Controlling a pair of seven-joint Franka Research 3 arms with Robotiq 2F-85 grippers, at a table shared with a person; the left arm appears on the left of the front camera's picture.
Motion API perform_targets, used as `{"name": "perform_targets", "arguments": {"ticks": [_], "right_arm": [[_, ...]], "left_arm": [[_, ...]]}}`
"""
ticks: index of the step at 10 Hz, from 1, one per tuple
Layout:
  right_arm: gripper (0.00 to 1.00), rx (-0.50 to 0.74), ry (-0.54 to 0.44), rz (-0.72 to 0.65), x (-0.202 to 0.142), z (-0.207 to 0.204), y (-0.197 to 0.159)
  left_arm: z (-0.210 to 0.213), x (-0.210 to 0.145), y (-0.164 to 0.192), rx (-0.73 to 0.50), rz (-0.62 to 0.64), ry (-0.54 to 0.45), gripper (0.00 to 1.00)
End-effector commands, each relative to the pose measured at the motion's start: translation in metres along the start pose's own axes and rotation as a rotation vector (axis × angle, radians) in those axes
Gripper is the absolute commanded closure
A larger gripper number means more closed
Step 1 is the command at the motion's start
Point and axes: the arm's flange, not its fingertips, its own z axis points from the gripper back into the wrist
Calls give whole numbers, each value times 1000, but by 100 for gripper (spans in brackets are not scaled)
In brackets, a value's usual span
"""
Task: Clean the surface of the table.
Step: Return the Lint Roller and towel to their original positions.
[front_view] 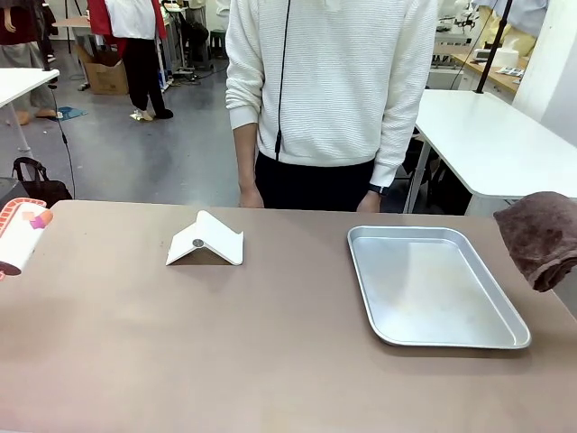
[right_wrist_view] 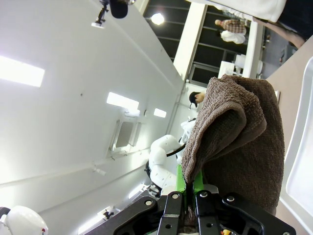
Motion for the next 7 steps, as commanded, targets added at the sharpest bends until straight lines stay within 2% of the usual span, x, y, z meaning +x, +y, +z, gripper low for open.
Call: {"name": "perform_targets", "arguments": {"ticks": [1,5,6,7], "right_arm": [[94,-3,8,-16,1,-3,6],[94,0,0,0,0,0,0],[94,-40,-31,40,0,-10,20],[94,-52,-5,109,4,-44,36]], "left_arm": [[3,0,-2,2,14,-5,80],[0,0,0,0,0,0,80],[-2,25,-8,35,60,32,80],[-12,63,-22,48,120,56,80]]}}
